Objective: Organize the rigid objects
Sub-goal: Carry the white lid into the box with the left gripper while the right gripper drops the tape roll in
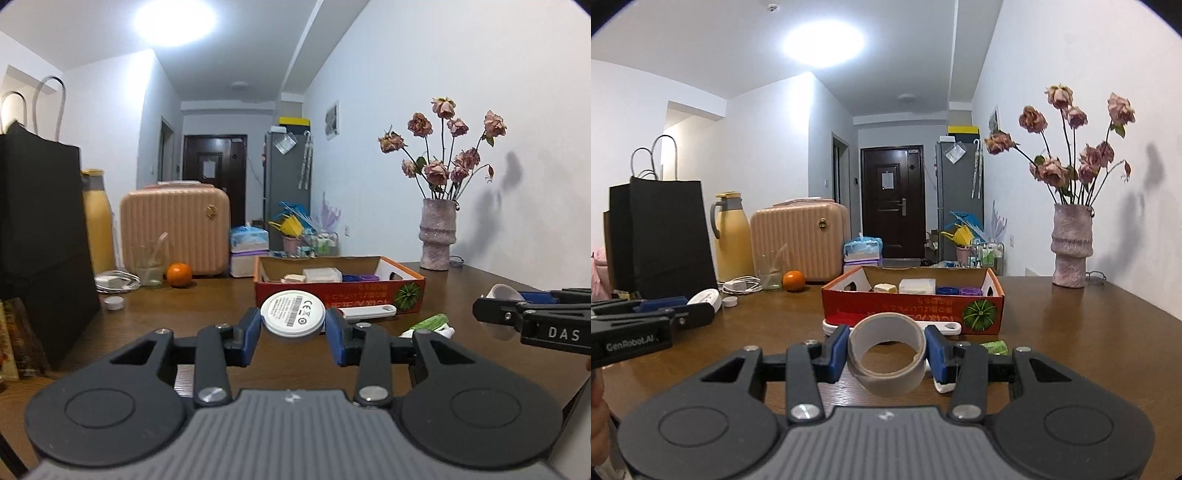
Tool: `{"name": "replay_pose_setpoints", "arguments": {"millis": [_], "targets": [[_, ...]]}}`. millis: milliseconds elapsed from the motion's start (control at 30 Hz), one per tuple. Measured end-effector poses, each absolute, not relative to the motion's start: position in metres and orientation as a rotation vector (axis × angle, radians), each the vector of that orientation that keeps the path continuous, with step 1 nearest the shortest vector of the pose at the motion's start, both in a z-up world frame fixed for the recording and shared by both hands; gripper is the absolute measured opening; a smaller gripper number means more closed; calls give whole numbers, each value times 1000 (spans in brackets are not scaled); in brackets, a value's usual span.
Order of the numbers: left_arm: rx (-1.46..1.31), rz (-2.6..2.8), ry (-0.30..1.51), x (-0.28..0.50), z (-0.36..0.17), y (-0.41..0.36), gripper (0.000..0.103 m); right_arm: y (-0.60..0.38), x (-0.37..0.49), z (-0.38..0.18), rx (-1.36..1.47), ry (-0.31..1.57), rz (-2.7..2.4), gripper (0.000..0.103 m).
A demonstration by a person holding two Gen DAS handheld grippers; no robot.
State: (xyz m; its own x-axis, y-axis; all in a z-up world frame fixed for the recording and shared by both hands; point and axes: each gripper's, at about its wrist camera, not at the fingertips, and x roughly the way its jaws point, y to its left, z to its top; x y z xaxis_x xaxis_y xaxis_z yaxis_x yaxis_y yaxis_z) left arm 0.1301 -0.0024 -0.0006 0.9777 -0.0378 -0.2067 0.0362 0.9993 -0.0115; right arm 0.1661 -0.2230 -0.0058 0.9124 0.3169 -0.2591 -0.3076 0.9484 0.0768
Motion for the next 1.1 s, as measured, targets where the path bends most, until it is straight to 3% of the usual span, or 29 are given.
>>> {"name": "replay_pose_setpoints", "arguments": {"millis": [200,467,700,867,1000,1100], "targets": [[-36,-112,267,211,14,-1,38,-235,241,7,52,311,364,43],[13,-114,445,410,41,9,38,-237,435,27,24,481,447,43],[24,-142,737,550,2,13,39,-210,585,-5,25,725,408,43],[63,-105,827,594,-25,16,41,-198,655,-41,24,883,347,44],[41,-116,837,604,-18,21,64,-200,679,-59,23,935,306,50],[8,-95,840,608,-9,24,66,-206,677,-59,26,922,276,53]]}}
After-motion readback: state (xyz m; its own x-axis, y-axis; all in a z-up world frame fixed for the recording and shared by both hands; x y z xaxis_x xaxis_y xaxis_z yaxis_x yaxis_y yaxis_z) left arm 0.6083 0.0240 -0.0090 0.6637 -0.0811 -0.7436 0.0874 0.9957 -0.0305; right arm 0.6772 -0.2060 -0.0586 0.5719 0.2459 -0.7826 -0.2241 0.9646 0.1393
